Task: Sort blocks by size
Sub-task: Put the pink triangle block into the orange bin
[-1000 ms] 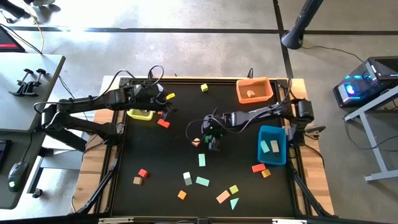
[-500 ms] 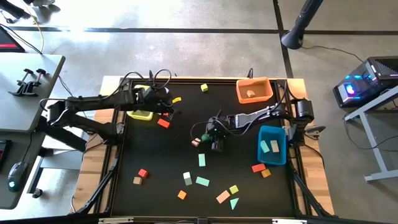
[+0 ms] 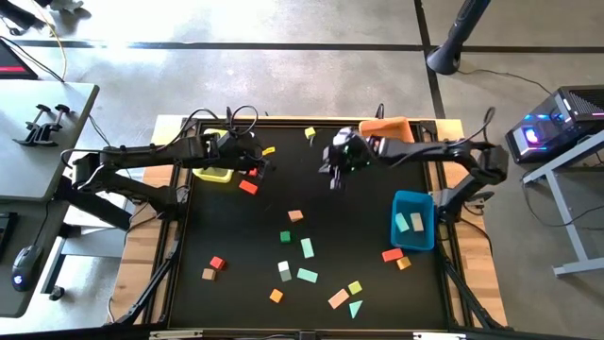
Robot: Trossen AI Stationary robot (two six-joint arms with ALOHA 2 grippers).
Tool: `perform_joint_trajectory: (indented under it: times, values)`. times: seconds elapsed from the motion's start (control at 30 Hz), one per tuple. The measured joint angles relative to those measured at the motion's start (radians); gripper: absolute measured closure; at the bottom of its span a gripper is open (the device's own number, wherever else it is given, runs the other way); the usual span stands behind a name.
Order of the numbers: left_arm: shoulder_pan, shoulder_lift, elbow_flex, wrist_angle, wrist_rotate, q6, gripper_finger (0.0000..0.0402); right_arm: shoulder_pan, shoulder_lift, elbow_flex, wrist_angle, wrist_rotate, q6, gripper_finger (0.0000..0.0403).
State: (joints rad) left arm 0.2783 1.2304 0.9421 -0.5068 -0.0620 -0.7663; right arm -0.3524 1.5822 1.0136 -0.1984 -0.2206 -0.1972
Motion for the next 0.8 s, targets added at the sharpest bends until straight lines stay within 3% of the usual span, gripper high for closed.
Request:
perform_joint_trajectory:
  times: [0.2, 0.4, 0.6, 0.7, 0.8]
  values:
    - [-0.019, 0.0, 0.0, 0.0, -0.031, -0.058, 0.0163, -0.068, -0.019, 0.0, -0.007, -0.106, 0.005, 0.0399]
    - [-0.025, 0.0, 0.0, -0.002, -0.067, -0.047, 0.0163, -0.074, -0.019, 0.0, 0.05, -0.124, 0.004, 0.0401]
    - [-0.023, 0.0, 0.0, -0.003, -0.186, -0.024, 0.0163, -0.076, -0.019, 0.0, 0.148, -0.124, 0.03, 0.0402]
    - [-0.019, 0.01, 0.0, -0.001, -0.283, 0.014, 0.0163, -0.091, -0.028, 0.0, 0.137, -0.131, 0.115, 0.0402]
    - [0.004, 0.032, 0.0, 0.019, -0.312, 0.091, 0.0163, -0.107, -0.069, 0.0, 0.098, -0.13, 0.19, 0.0402]
